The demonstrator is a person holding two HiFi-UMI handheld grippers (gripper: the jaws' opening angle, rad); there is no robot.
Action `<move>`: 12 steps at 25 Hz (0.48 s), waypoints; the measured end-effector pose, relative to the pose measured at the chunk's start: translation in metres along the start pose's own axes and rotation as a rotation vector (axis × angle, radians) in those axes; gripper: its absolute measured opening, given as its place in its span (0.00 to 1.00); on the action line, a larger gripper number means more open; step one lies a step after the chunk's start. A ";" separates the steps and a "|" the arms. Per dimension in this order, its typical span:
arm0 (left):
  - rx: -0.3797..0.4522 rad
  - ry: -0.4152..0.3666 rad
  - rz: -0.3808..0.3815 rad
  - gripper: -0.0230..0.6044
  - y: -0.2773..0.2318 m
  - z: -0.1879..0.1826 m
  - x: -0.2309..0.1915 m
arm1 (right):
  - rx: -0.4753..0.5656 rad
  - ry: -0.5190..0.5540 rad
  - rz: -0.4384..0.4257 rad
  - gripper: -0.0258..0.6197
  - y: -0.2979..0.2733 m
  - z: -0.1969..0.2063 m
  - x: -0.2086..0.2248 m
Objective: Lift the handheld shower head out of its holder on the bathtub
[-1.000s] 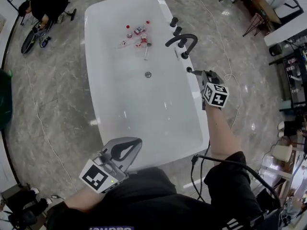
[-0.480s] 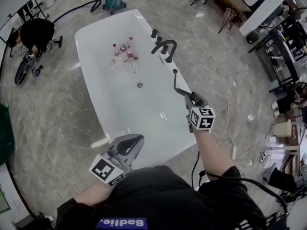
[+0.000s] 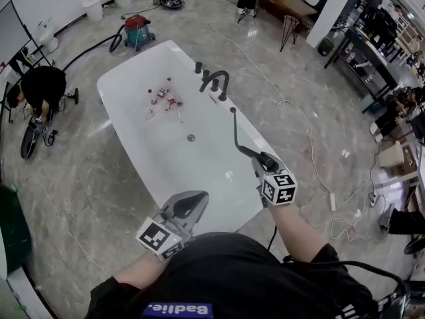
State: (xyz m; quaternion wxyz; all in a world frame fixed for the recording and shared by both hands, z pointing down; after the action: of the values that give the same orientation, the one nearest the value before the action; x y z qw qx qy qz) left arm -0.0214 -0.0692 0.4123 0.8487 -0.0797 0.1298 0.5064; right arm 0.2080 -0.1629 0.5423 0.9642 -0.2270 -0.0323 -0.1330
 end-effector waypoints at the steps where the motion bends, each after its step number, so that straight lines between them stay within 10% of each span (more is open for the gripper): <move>1: 0.001 -0.002 0.013 0.04 0.000 0.000 0.003 | 0.010 -0.009 -0.003 0.24 0.008 0.001 -0.006; 12: -0.028 -0.031 0.102 0.04 -0.007 -0.001 0.027 | 0.031 -0.050 -0.065 0.24 0.066 0.008 -0.061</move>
State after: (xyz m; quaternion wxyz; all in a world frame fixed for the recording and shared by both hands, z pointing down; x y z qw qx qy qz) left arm -0.0037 -0.0502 0.4036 0.8225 -0.0769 0.1134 0.5521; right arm 0.1676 -0.0874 0.5140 0.9617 -0.2140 -0.0659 -0.1579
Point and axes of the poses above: the fingertips, and each gripper's own axes: y backward along the fingers, x to its right, z out of its underside, the point moved 2 cm from there along y, backward along the fingers
